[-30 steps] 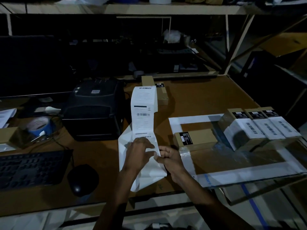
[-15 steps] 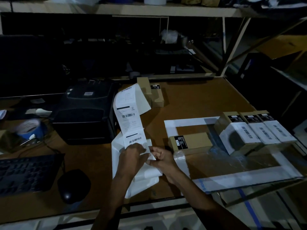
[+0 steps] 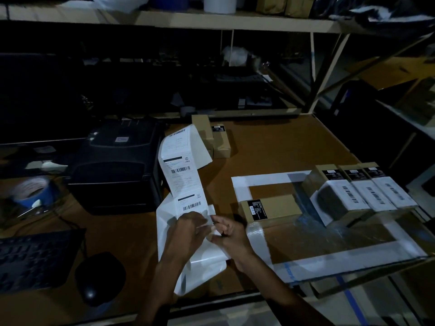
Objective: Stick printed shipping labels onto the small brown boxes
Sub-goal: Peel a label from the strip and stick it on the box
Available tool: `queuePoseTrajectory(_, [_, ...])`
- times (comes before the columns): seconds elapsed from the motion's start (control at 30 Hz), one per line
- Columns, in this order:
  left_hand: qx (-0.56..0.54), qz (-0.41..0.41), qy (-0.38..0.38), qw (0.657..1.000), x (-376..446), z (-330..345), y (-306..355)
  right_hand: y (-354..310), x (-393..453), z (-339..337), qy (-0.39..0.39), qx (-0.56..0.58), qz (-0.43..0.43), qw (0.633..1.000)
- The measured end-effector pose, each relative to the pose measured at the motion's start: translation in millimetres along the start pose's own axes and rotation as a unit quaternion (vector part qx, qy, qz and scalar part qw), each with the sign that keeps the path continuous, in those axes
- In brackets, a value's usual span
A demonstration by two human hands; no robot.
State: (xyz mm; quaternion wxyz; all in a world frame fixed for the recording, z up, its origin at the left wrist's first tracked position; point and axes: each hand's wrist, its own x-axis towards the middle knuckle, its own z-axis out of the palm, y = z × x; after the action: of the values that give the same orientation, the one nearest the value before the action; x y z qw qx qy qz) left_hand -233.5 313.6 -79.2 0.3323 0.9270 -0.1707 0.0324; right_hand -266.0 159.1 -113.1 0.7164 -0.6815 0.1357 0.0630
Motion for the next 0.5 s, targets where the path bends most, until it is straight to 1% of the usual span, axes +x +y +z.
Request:
queuePoseTrajectory(0.07, [-0.007, -0.019, -0.007, 1.000, 0.2, 1.0, -0.8, 0.8, 0.1, 0.5, 0.001, -0.001, 0.002, 1.000])
queuePoseTrajectory(0.23, [0.012, 0.003, 0.011, 1.000, 0.9, 1.7, 2.9, -1.8, -2.9, 2.0, 0.003, -0.002, 0.000, 1.000])
queuePoseTrajectory(0.33, [0.013, 0.013, 0.007, 1.000, 1.1, 0.6, 1.5, -4.9, -5.0, 2.6, 0.003, 0.006, 0.000, 1.000])
queuePoseTrajectory(0.5, [0.051, 0.035, 0.005, 0.998, 1.8, 4.1, -3.3, -5.9, -6.4, 3.5, 0.002, 0.012, -0.004, 1.000])
